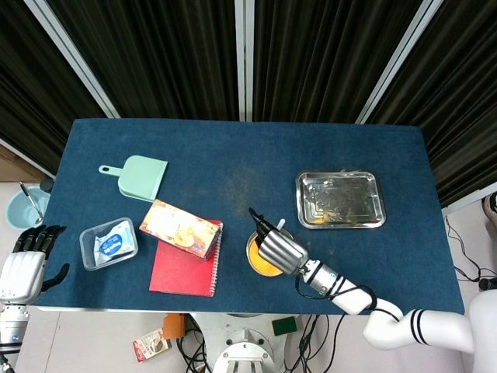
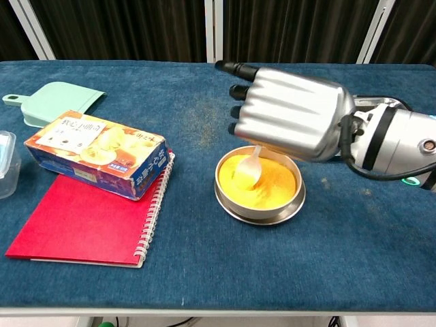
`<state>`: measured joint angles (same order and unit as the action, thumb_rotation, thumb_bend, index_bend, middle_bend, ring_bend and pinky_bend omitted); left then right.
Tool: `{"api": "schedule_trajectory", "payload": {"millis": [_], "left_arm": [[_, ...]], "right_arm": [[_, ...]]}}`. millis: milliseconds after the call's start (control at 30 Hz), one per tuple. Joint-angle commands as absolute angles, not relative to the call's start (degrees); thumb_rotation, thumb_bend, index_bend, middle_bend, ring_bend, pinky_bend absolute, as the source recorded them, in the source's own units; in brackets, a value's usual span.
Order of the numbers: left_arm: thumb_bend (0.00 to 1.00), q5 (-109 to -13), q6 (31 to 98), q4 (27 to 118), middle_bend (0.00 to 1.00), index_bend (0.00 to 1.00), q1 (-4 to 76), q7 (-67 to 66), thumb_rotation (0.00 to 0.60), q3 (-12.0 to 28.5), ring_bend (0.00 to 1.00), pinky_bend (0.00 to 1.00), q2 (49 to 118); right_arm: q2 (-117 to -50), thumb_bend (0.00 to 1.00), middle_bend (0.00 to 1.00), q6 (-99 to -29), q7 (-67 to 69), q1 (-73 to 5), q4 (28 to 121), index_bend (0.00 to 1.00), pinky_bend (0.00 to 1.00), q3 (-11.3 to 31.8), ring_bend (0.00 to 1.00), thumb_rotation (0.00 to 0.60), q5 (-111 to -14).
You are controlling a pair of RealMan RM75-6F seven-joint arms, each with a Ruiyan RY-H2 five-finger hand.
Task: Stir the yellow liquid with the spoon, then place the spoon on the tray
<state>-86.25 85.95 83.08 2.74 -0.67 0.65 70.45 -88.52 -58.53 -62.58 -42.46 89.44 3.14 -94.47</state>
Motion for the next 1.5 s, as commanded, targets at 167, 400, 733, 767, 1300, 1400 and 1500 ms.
{"api": "schedule_trajectory", "payload": {"millis": [167, 400, 733, 767, 1300, 1400, 1500], "left_arm": [[0.28, -86.57, 86.13, 84.77, 0.15, 0.16, 2.85, -2.15, 0.6, 0.68, 0.1, 0.12, 69.73], [0.28, -86.69, 86.11, 86.31, 0.15, 0.16, 2.99, -3.57, 0.6, 0.74, 0.1, 0.12, 69.13], [0.28, -87.06, 86.24, 87.61, 0.15, 0.16, 3.16, -4.93, 0.6, 0.76, 0.1, 0.12, 68.93], [0.28, -87.06, 86.29, 87.63, 0.15, 0.16, 3.12, -5.0, 0.6, 0.74, 0.1, 0.12, 68.96], [0.28, -86.47, 87.17, 85.64, 0.15, 0.16, 2.06, -4.42, 0.6, 0.56, 0.1, 0.12, 69.93], [0.28, -86.54, 87.27, 85.8, 0.15, 0.16, 2.08, -4.54, 0.6, 0.65, 0.1, 0.12, 69.95], [0.28, -86.64, 87.18, 86.0, 0.15, 0.16, 2.16, -4.86, 0.6, 0.64, 0.1, 0.12, 70.05]], "right_arm": [[-89.1, 0.48, 0.46, -65.02, -52.79, -38.67, 88.01, 0.82, 0.0, 3.99, 0.27, 0.6, -93.43], [-88.29, 0.48, 0.46, -68.49, -46.29, -36.74, 88.35, 0.82, 0.0, 4.74, 0.27, 0.6, -92.91], [-80.07, 0.48, 0.46, -58.12, -67.23, -44.44, 90.65, 0.84, 0.0, 3.33, 0.27, 0.6, -105.73], [-79.58, 0.48, 0.46, -56.34, -69.48, -45.06, 91.53, 0.85, 0.0, 3.47, 0.27, 0.6, -105.91], [-75.99, 0.48, 0.46, -40.92, -96.74, -47.39, 102.02, 0.88, 0.0, 9.42, 0.3, 0.6, -95.99], [-76.45, 0.48, 0.46, -40.08, -100.0, -47.77, 103.31, 0.88, 0.0, 9.76, 0.3, 0.6, -94.21], [-77.02, 0.48, 0.47, -39.68, -101.37, -48.27, 103.96, 0.89, 0.0, 9.35, 0.3, 0.6, -93.92]]}}
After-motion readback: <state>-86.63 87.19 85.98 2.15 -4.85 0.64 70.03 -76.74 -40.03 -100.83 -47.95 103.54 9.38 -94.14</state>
